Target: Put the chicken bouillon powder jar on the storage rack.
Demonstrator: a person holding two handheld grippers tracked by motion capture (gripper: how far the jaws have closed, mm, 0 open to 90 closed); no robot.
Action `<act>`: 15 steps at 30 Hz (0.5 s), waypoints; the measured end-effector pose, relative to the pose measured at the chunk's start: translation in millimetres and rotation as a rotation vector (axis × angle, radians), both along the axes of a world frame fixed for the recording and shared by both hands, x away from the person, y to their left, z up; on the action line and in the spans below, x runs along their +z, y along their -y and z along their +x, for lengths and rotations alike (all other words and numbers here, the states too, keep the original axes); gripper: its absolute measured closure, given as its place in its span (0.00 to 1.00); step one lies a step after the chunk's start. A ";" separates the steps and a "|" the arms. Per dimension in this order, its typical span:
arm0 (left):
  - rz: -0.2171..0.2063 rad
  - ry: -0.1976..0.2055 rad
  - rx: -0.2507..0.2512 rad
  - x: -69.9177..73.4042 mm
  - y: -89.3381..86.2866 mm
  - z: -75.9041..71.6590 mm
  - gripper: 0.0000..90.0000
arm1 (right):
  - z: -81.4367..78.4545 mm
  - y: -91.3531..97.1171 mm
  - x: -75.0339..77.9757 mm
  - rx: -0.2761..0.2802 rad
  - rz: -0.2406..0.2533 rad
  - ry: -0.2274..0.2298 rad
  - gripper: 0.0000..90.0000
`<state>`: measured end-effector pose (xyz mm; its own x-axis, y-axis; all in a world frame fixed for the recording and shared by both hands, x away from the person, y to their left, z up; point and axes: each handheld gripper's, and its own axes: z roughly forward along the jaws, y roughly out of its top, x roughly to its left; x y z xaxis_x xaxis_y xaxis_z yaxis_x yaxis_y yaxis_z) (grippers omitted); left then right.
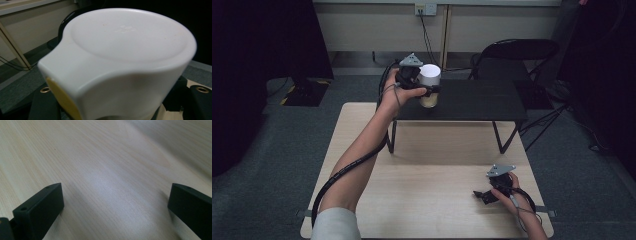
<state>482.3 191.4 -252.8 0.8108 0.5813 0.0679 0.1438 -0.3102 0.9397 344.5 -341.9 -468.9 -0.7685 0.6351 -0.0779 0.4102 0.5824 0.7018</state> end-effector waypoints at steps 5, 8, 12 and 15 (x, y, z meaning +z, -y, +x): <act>-0.025 0.004 0.024 -8.5 -0.2 7.3 0.34 | 0.0 0.1 0.0 0.000 0.000 0.000 0.00; -0.014 0.005 0.031 -9.7 1.7 10.0 0.34 | 0.0 0.1 0.0 0.001 0.000 0.000 0.00; -0.011 -0.005 0.033 -13.2 2.8 12.7 0.34 | 0.0 0.5 -0.3 0.002 0.001 0.001 0.00; -0.026 -0.005 0.034 -16.4 1.9 13.1 0.34 | 0.1 0.7 -0.3 0.003 0.001 0.001 0.00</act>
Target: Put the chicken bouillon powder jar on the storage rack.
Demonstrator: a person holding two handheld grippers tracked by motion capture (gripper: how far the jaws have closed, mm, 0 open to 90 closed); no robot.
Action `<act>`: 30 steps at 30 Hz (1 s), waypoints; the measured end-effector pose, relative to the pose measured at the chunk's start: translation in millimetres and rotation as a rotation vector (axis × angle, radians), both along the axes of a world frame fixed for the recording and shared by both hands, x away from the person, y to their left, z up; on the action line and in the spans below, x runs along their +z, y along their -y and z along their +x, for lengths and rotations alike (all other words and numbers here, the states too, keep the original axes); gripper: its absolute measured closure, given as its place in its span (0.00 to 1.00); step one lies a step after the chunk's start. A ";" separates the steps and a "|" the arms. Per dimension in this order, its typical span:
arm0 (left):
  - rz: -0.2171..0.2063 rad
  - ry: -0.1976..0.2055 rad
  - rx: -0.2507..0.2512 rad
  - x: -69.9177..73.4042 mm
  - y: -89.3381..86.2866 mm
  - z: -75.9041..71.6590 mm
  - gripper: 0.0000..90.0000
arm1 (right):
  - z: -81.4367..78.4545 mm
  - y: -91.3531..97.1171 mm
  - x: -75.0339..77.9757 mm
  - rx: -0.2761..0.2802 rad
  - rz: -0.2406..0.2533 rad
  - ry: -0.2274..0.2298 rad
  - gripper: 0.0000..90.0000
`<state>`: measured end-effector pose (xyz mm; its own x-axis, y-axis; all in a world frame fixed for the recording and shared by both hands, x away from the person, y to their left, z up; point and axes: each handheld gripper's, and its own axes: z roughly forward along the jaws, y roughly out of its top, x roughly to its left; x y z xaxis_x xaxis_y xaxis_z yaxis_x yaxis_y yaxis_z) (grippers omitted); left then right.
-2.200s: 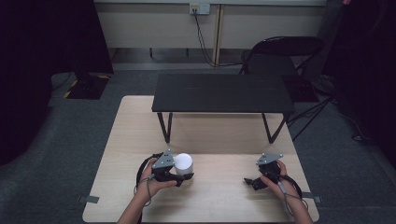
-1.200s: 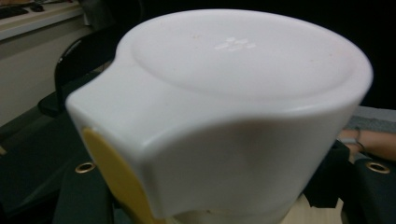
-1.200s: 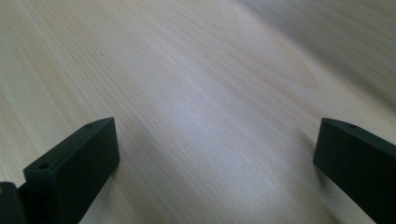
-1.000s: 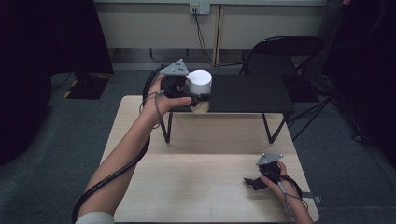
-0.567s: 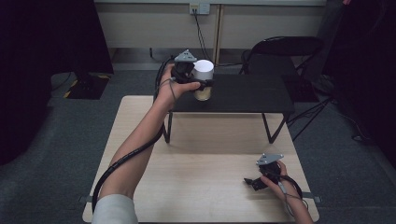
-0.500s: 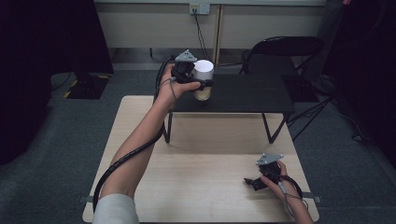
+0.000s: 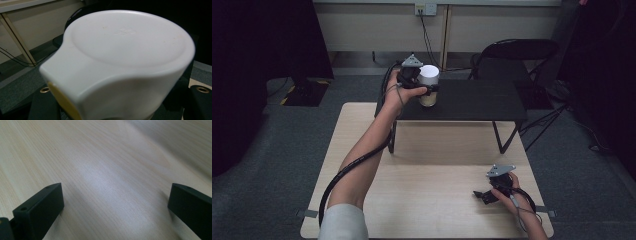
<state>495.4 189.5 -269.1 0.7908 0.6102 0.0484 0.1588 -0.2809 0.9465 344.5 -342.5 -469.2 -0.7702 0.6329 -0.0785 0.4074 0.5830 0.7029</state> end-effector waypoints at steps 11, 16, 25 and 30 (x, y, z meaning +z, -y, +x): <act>-0.004 -0.008 -0.004 -0.3 -2.0 1.8 0.34 | -0.1 0.1 -0.1 0.000 0.000 0.000 0.00; 0.002 -0.012 -0.006 1.4 -1.6 2.6 0.34 | -0.1 0.1 -0.1 0.000 0.000 0.000 0.00; 0.009 -0.026 -0.008 4.3 -1.5 4.6 0.33 | -0.1 0.0 0.0 0.000 0.000 0.000 0.00; 0.015 -0.027 -0.015 5.2 -1.7 6.0 0.33 | -0.1 0.0 0.0 0.000 0.000 0.000 0.00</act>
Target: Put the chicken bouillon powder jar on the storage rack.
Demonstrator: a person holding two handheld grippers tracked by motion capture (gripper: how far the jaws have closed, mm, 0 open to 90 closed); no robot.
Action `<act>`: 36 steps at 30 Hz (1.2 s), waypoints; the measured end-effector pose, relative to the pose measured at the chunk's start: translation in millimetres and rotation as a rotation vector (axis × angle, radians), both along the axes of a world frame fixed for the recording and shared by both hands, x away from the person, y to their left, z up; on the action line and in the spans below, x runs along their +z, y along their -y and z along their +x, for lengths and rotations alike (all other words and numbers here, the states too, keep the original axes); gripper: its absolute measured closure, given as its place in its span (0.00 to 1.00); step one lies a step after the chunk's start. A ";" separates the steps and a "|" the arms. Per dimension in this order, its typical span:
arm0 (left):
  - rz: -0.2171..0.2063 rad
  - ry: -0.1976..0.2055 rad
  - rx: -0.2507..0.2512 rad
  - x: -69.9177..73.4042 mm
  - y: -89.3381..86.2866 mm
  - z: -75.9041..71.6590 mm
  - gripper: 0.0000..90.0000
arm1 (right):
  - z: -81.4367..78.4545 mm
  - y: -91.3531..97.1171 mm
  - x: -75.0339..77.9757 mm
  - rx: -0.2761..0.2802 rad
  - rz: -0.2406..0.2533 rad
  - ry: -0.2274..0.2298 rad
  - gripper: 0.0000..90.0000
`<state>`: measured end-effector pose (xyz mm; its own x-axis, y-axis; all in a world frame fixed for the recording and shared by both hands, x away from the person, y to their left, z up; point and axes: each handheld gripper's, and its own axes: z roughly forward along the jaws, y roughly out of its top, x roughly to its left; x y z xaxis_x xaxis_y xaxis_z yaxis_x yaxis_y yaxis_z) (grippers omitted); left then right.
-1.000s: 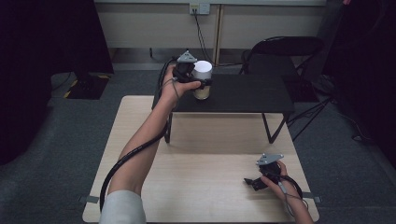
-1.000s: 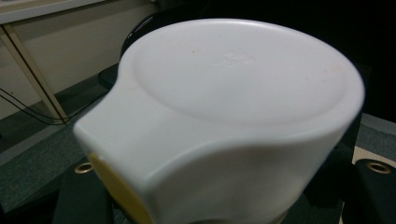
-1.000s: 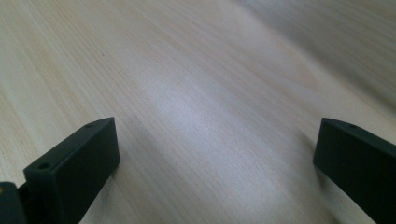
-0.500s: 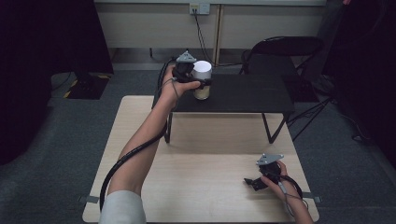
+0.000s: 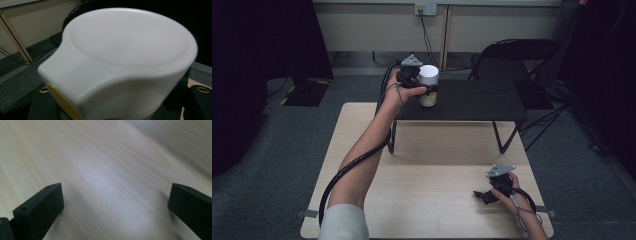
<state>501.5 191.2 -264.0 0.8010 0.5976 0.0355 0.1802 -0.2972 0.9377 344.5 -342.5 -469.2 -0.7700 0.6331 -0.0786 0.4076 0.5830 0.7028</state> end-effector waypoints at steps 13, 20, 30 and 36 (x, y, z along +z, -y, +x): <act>0.006 -0.030 0.037 2.3 3.3 -2.3 0.06 | -0.1 0.1 -0.1 0.000 0.001 0.001 0.00; -0.010 -0.039 0.057 3.6 -8.4 -13.5 0.00 | 0.0 0.3 -0.1 0.001 0.000 0.001 0.00; 0.029 -0.046 0.040 0.5 -35.7 -42.8 0.00 | -0.8 0.4 -0.9 -0.001 0.003 0.003 0.00; 0.004 -0.031 0.009 -22.1 -60.0 -78.3 0.00 | -1.2 0.2 -0.8 -0.004 0.003 0.003 0.00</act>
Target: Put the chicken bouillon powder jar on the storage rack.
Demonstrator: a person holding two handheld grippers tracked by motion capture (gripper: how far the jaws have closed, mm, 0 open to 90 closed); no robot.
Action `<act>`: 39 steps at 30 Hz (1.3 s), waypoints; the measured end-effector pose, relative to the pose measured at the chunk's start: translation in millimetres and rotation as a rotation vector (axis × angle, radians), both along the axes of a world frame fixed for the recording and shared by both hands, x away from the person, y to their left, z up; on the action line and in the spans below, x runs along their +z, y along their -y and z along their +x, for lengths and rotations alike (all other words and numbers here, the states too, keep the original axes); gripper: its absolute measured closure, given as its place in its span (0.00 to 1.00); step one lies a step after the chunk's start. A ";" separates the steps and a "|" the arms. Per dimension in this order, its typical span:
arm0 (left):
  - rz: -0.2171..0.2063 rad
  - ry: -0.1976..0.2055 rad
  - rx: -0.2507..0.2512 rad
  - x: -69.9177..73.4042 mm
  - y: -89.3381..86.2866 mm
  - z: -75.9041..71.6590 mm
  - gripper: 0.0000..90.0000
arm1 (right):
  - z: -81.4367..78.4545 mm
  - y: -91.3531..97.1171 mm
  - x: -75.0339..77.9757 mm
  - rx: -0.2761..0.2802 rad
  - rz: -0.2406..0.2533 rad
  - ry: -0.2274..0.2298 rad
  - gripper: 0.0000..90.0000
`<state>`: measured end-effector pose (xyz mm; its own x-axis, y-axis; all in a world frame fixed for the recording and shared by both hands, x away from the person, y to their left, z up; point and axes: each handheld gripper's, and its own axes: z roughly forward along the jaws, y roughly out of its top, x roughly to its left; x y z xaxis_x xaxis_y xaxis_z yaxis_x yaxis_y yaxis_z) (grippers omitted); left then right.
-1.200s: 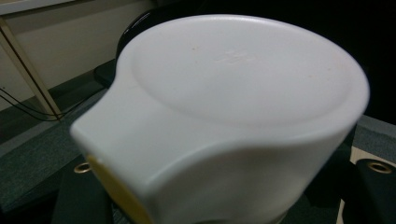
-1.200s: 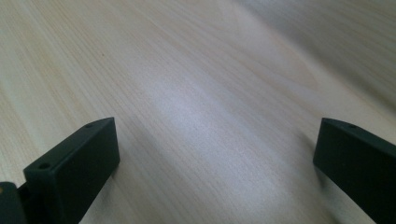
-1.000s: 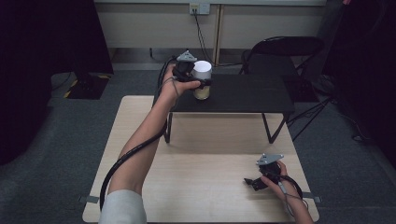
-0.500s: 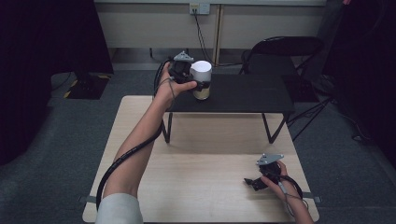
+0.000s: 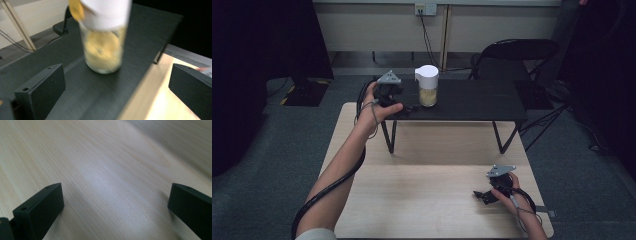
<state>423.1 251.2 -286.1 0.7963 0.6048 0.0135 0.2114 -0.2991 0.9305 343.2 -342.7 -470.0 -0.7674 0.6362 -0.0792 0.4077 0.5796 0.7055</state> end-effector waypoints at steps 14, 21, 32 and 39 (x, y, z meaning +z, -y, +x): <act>0.009 -0.025 0.006 -98.4 -35.4 -89.6 0.00 | -2.2 -0.3 -0.6 -0.011 0.003 0.002 0.00; 0.036 -0.074 0.014 -154.9 -35.6 -107.8 0.00 | -2.8 -0.2 -0.7 -0.012 0.003 0.003 0.00; 0.104 -0.135 -0.022 -194.8 -26.8 -108.5 0.00 | -3.0 -0.5 -0.6 -0.013 0.002 0.002 0.00; 0.100 -0.147 -0.012 -201.5 -26.6 -107.2 0.00 | -2.4 -0.3 -0.5 -0.010 0.002 0.001 0.00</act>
